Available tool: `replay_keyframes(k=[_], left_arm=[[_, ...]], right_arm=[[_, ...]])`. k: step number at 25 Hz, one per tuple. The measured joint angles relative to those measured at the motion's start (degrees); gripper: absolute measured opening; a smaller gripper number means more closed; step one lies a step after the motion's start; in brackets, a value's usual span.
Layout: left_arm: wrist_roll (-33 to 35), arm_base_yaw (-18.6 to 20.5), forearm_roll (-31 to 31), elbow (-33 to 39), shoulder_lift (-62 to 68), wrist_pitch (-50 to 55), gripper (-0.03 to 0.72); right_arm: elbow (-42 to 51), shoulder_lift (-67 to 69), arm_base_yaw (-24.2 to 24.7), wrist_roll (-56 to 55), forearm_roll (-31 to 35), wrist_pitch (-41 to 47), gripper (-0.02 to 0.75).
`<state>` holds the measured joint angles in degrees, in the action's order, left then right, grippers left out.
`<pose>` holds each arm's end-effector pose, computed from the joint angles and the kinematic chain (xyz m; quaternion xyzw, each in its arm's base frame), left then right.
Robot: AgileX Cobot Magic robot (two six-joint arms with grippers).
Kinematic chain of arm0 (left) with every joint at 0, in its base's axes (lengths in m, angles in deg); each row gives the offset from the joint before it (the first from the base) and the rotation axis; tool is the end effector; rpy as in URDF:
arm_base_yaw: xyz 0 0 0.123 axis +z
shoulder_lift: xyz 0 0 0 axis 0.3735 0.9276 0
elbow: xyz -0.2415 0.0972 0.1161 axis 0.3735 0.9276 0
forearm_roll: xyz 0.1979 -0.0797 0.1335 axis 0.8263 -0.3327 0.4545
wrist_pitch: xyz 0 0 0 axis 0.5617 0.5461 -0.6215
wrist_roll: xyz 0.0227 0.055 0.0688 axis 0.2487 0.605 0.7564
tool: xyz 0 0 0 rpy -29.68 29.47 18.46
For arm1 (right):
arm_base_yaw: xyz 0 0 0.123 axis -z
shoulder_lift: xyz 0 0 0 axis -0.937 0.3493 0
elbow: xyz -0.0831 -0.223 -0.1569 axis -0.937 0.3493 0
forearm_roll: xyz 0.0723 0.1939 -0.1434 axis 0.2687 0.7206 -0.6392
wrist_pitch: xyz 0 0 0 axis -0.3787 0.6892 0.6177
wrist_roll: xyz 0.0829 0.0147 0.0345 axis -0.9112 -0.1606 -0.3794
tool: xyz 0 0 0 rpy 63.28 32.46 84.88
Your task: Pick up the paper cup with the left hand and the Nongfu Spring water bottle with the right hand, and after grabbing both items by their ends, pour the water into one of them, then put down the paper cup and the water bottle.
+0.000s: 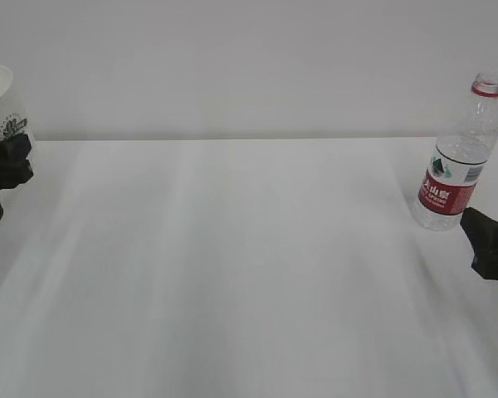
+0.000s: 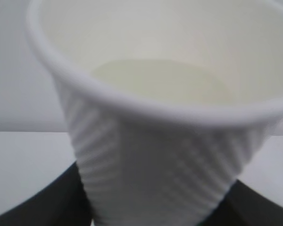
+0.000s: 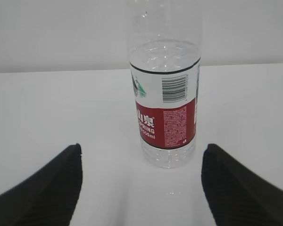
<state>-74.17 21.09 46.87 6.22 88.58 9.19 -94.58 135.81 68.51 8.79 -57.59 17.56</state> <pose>0.3148 -0.0083 0.1507 -0.0201 0.7507 -0.0539 0.6582 0.2098 0.0098 0.1330 -0.0123 0.7950 0.0431 0.6050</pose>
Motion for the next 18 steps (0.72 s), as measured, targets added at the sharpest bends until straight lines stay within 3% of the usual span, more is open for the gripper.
replay_keyframes(k=[18], left_arm=[[0.0,0.0,0.0,-1.5,12.6,-2.9,0.426]], right_arm=[[0.0,0.0,0.0,0.0,0.0,0.0,0.593]])
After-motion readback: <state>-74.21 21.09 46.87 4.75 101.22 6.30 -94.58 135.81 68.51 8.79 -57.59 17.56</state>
